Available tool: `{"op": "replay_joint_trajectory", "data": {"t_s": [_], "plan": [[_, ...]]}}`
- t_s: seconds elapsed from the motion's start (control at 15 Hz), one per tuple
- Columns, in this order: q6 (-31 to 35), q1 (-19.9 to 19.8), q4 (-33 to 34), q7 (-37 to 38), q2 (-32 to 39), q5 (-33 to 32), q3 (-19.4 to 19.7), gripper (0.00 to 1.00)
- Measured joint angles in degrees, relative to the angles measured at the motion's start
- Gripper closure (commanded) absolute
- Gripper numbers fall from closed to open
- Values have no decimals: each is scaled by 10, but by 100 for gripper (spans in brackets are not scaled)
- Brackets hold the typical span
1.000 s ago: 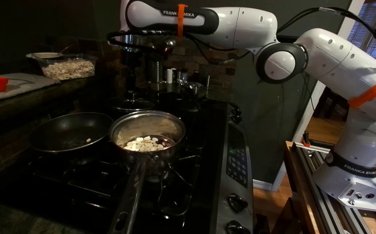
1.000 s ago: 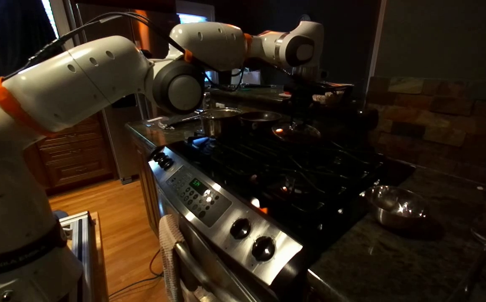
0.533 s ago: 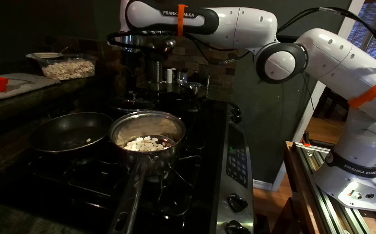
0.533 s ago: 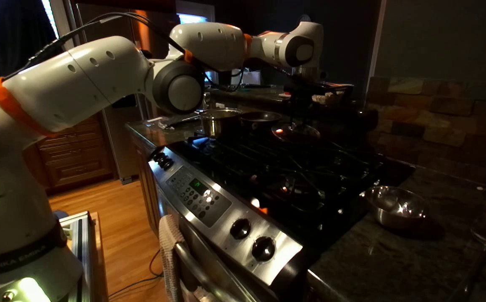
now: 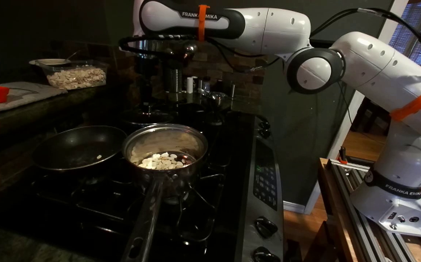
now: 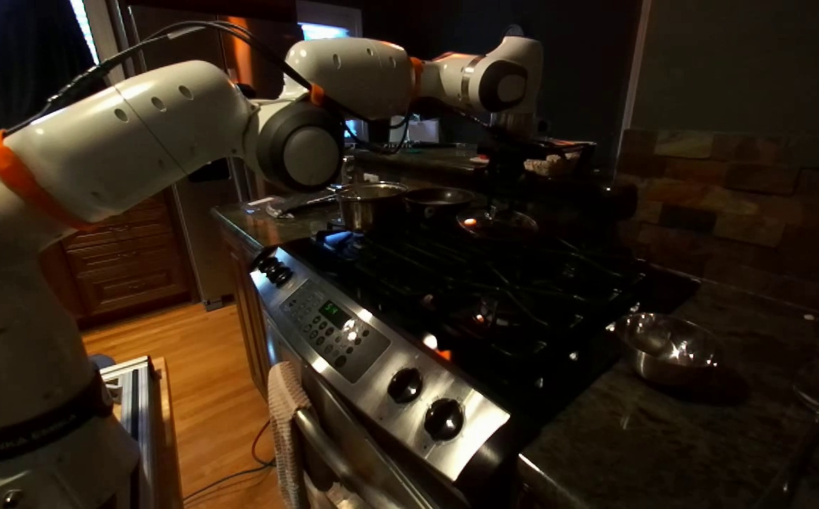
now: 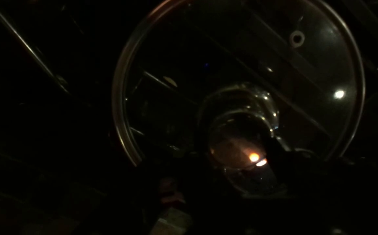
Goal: Move the glass lid to the left
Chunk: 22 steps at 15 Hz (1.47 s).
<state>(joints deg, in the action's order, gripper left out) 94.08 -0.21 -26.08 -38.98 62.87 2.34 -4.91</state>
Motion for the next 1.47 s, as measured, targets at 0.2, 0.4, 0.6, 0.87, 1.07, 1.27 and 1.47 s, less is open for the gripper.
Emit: {"op": "replay_joint_trajectory", "data": {"t_s": [0.2, 0.4, 0.6, 0.87, 1.07, 1.27, 1.47], "plan": [[-1, 1, 0, -2, 0, 0, 0, 32], [-1, 3, 0, -4, 1, 0, 0, 15], [-1, 5, 0, -4, 1, 0, 0, 4], [-24, 3, 2, 23, -9, -5, 6, 0], [-90, -4, 2, 89, -33, -18, 24, 1], [-165, -19, 2, 159, -69, -19, 32, 0], [-239, -34, 3, 236, -109, -8, 31, 0]]}}
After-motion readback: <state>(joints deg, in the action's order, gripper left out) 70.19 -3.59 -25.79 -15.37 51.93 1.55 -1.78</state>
